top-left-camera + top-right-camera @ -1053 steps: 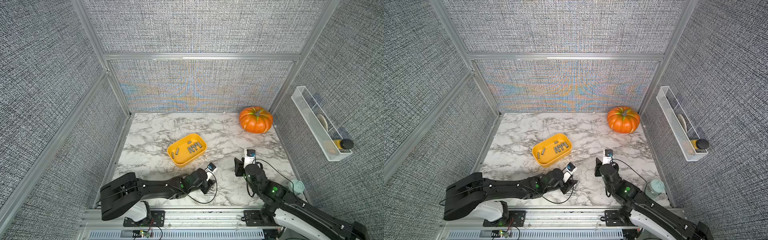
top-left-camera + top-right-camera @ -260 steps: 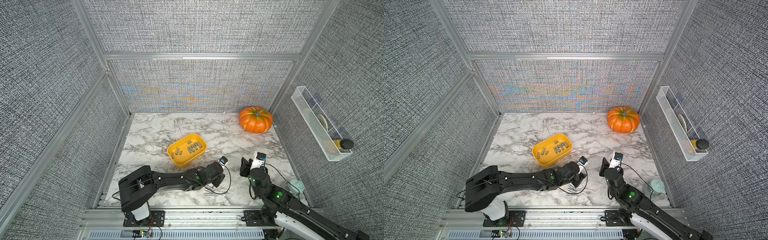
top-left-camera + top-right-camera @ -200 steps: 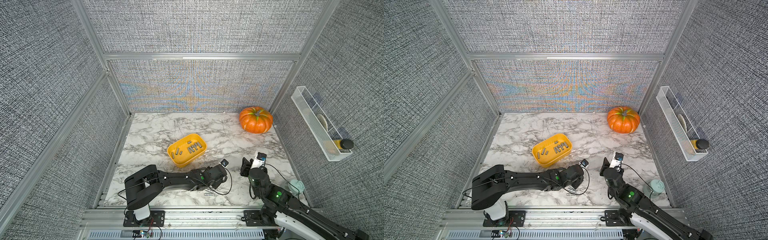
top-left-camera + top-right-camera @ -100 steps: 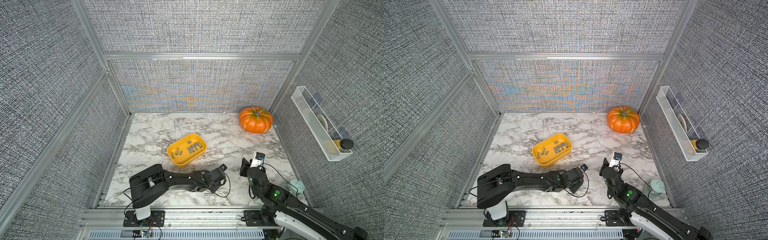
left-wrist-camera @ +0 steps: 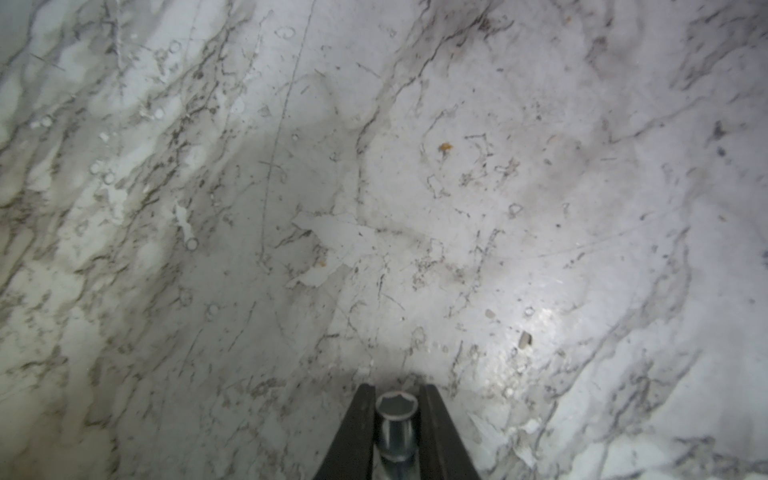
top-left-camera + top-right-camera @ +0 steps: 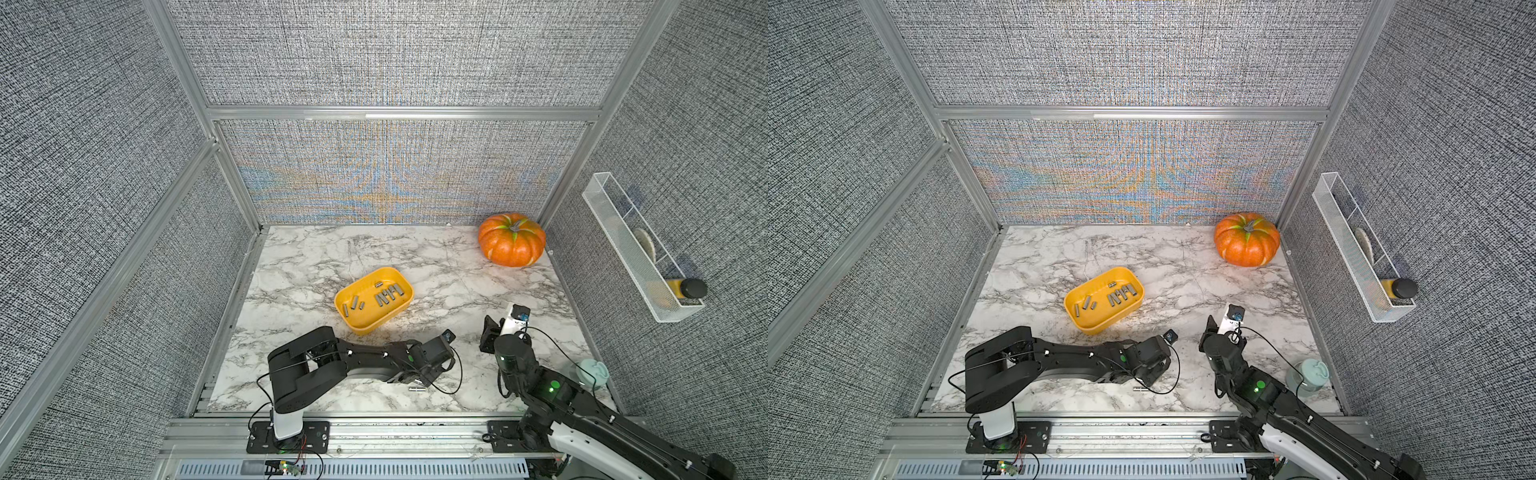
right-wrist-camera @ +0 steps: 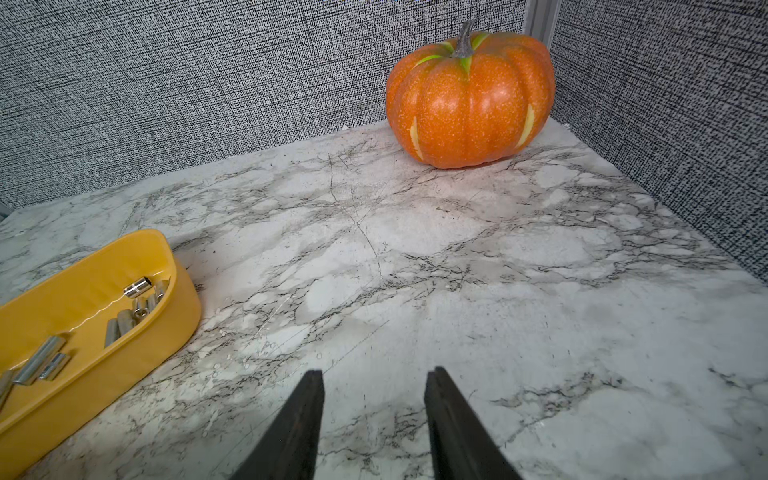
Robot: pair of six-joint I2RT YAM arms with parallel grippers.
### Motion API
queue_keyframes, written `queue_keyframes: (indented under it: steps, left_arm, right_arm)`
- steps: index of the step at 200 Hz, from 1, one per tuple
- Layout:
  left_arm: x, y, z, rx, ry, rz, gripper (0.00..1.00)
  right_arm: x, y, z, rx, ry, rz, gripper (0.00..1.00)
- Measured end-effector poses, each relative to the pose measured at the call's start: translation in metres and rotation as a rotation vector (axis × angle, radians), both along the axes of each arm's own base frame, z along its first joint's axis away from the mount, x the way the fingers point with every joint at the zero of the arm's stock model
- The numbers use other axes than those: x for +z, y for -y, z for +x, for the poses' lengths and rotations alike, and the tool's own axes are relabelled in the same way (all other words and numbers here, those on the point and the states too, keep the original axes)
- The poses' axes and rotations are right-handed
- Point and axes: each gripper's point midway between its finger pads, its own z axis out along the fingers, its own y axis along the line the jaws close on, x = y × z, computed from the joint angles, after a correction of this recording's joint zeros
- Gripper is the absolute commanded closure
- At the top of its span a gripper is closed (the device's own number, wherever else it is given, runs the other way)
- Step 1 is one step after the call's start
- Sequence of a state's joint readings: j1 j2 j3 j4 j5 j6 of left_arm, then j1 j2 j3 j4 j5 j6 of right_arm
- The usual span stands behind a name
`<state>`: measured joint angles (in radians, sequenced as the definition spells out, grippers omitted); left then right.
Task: Put the socket on the desktop into the storage box
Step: Pick up the socket head from the center of the board, then place the socket head in the storage box, then pick up the socket head from the center of the board.
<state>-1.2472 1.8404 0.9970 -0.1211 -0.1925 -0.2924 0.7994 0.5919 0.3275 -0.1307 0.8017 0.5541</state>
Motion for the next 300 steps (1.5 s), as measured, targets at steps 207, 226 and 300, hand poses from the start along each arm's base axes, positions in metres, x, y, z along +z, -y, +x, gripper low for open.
queue_keyframes:
  steps: [207, 226, 300]
  left_arm:
    - [0.081, -0.163, 0.175, 0.683, 0.147, -0.245, 0.68]
    - [0.082, -0.166, 0.176, 0.697, 0.150, -0.249, 0.55]
    - [0.148, -0.154, 0.126, 0.588, 0.215, -0.457, 0.40]
  right_arm:
    - [-0.033, -0.071, 0.008, 0.311, -0.185, -0.040, 0.54]
    - [-0.038, -0.079, 0.008, 0.345, -0.208, -0.049, 0.54]
    - [-0.029, -0.098, 0.005, 0.426, -0.239, -0.002, 0.55]
